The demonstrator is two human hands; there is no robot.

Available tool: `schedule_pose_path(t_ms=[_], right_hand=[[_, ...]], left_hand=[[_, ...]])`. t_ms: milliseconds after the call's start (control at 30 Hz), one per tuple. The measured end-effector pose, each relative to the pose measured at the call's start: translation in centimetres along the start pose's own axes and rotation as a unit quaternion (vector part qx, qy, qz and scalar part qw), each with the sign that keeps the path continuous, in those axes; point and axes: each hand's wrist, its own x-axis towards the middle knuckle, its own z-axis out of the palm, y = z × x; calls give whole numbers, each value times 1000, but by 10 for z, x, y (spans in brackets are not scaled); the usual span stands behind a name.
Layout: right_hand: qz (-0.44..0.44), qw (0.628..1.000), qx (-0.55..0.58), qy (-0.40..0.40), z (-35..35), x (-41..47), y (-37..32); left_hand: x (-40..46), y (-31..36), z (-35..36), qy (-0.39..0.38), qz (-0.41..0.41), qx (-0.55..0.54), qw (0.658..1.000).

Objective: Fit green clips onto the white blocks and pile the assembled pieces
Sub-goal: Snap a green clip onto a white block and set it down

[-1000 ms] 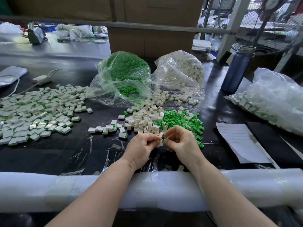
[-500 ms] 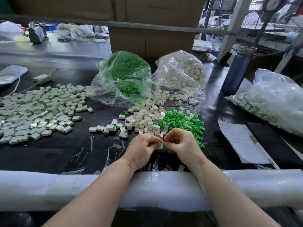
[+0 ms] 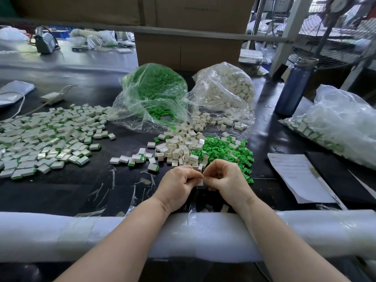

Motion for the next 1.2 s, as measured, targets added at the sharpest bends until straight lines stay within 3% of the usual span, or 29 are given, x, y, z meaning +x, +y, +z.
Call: schedule_pose_path(t_ms=[167,267,533,800,1200], right_hand=[[5,998,36,46,3,3,1],[16,996,60,57,3,4,3],[26,993,109,47,0,2,2],[33,996,66,52,3,2,1],[46,999,-3,24,4,2,-1]], left_hand=[[-1,2,3,43,-14,-14,999],[-1,2,3,31,-15,-26,999],[3,-3,1,64,-28,-57,996],[3,-2,-2,28,-80,-140,986],[0,-3,-2,10,-60,-58,996]])
